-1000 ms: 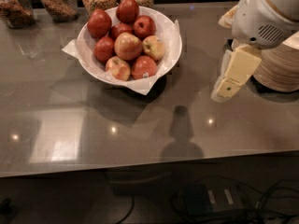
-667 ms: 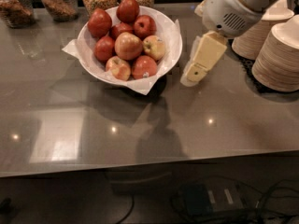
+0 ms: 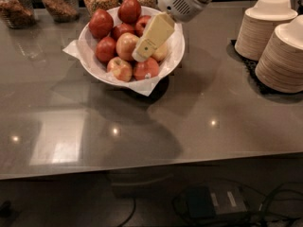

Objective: Pick apple from white bowl

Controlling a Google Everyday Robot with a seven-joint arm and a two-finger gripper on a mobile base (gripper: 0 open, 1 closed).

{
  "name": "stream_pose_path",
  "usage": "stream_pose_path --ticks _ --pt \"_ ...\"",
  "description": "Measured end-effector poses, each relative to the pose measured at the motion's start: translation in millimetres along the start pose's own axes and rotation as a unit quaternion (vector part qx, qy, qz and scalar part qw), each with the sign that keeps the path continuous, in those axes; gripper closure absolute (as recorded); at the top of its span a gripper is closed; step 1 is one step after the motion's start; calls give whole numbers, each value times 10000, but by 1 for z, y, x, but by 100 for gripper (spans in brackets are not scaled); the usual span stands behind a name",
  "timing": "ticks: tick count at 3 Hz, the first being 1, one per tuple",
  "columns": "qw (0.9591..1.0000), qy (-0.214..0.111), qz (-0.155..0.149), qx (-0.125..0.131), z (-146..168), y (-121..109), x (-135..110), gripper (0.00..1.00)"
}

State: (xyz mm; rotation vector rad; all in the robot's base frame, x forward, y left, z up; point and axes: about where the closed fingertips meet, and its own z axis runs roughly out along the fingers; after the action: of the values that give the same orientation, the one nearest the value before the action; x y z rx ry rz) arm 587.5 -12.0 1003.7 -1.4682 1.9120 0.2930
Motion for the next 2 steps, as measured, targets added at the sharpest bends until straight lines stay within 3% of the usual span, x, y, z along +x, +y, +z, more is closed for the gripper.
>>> stream_pose_path --ticks 1,2 --pt "9968 -632 292 -384 32 -13 -23 0" --pt "9968 -632 292 -384 32 -13 -23 0"
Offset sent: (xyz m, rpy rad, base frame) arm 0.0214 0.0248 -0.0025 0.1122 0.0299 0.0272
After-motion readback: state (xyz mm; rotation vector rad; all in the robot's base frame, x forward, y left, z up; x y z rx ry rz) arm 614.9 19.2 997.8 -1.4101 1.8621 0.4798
